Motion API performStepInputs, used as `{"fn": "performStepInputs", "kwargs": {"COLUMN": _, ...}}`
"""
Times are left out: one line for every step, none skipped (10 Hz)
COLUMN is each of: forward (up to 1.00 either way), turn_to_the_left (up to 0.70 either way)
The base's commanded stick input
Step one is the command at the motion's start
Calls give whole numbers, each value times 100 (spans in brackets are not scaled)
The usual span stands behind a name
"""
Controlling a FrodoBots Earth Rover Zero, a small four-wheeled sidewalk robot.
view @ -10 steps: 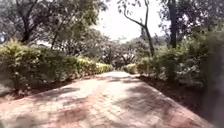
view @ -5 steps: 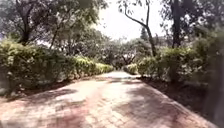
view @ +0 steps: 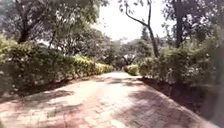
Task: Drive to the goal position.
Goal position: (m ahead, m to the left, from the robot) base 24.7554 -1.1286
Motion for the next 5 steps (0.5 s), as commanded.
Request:
{"fn": "performStepInputs", "kwargs": {"forward": 50, "turn_to_the_left": 0}}
{"fn": "performStepInputs", "kwargs": {"forward": 50, "turn_to_the_left": 0}}
{"fn": "performStepInputs", "kwargs": {"forward": 50, "turn_to_the_left": 0}}
{"fn": "performStepInputs", "kwargs": {"forward": 50, "turn_to_the_left": 0}}
{"fn": "performStepInputs", "kwargs": {"forward": 50, "turn_to_the_left": 0}}
